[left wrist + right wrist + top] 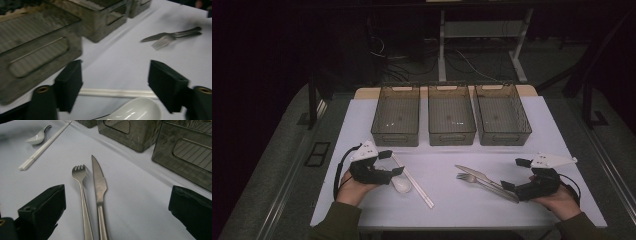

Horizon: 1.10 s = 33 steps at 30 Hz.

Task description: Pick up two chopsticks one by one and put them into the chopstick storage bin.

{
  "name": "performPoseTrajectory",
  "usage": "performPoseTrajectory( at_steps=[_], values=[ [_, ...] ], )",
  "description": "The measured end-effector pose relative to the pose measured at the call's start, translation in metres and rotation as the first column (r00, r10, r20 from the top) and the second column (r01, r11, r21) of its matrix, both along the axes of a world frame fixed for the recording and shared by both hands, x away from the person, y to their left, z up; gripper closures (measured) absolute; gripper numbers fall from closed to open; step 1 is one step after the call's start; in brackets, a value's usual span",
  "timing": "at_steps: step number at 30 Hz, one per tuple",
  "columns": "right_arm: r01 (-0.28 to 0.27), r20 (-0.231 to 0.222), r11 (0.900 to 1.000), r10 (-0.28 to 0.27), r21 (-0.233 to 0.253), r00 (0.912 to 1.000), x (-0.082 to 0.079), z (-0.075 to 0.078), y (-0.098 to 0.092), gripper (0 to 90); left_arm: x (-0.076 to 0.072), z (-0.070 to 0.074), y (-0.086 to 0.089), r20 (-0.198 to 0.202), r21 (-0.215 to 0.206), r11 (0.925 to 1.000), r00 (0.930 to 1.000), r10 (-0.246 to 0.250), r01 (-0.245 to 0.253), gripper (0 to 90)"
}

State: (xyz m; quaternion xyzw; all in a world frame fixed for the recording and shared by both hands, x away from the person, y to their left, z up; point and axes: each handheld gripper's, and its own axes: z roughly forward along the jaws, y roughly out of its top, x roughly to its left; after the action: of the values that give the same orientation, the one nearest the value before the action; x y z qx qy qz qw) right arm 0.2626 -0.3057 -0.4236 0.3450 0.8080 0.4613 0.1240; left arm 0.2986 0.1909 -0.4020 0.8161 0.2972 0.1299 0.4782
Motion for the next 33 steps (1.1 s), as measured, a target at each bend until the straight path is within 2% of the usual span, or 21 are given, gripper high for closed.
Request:
performPoseTrajectory(
  at_steps=[3, 7, 13, 14, 15, 18, 20, 21, 26, 27, 30, 31, 33],
  values=[
    [0.000, -0.004, 1.000, 0.000, 0.000, 1.0000, 0.000, 0.000, 0.000, 1.0, 0.006, -0.001, 0.006, 0.002, 0.011, 0.9990, 0.9991, 0.042, -0.042, 41.4],
    [-0.001, -0.005, 1.000, 0.001, -0.001, 1.0000, 0.000, -0.001, 0.000, 1.0, 0.014, -0.003, 0.012, 0.002, 0.030, 0.9955, 0.9959, 0.090, -0.090, 51.2],
    [0.000, -0.004, 1.000, 0.000, -0.003, 1.0000, 0.001, -0.002, 0.000, 1.0, 0.026, -0.007, 0.016, -0.007, 0.043, 0.9931, 0.9939, 0.110, -0.109, 71.6],
    [0.000, -0.004, 1.000, 0.000, -0.003, 1.0000, 0.001, -0.002, 0.000, 1.0, 0.029, -0.008, 0.017, -0.014, 0.049, 0.9926, 0.9936, 0.112, -0.111, 71.6],
    [0.000, -0.007, 1.000, 0.000, -0.003, 1.0000, 0.001, -0.002, 0.000, 1.0, 0.034, -0.011, 0.017, -0.025, 0.065, 0.9907, 0.9923, 0.122, -0.120, 77.8],
    [0.004, -0.011, 1.000, -0.004, -0.001, 0.9999, 0.001, -0.002, -0.001, 1.0, 0.043, -0.015, 0.018, -0.036, 0.083, 0.9873, 0.9897, 0.139, -0.135, 87.4],
    [0.004, -0.009, 1.000, -0.004, -0.002, 0.9999, 0.001, -0.002, -0.001, 1.0, 0.046, -0.017, 0.018, -0.041, 0.091, 0.9860, 0.9888, 0.144, -0.140, 88.5],
    [0.003, -0.010, 1.000, -0.003, -0.002, 0.9999, 0.001, -0.002, -0.001, 1.0, 0.052, -0.020, 0.019, -0.051, 0.112, 0.9828, 0.9869, 0.153, -0.147, 88.5],
    [0.006, -0.013, 1.000, -0.006, -0.001, 0.9999, 0.001, -0.002, -0.001, 1.0, 0.061, -0.030, 0.019, -0.066, 0.149, 0.9759, 0.9831, 0.171, -0.159, 88.5],
    [0.008, -0.014, 1.000, -0.008, 0.000, 0.9999, 0.001, -0.002, -0.002, 1.0, 0.064, -0.034, 0.018, -0.072, 0.168, 0.9731, 0.9826, 0.171, -0.157, 88.5],
    [0.012, -0.015, 1.000, -0.012, 0.001, 0.9998, 0.000, -0.002, -0.002, 1.0, 0.067, -0.037, 0.018, -0.066, 0.170, 0.9715, 0.9818, 0.178, -0.165, 88.5],
    [0.010, -0.014, 1.000, -0.010, -0.001, 0.9999, 0.000, -0.003, -0.002, 1.0, 0.069, -0.039, 0.017, -0.053, 0.182, 0.9666, 0.9799, 0.192, -0.180, 88.5],
    [0.010, -0.014, 1.000, -0.010, 0.000, 0.9999, 0.000, -0.003, -0.002, 1.0, 0.071, -0.040, 0.017, -0.052, 0.187, 0.9648, 0.9788, 0.198, -0.185, 88.5]
  ],
)
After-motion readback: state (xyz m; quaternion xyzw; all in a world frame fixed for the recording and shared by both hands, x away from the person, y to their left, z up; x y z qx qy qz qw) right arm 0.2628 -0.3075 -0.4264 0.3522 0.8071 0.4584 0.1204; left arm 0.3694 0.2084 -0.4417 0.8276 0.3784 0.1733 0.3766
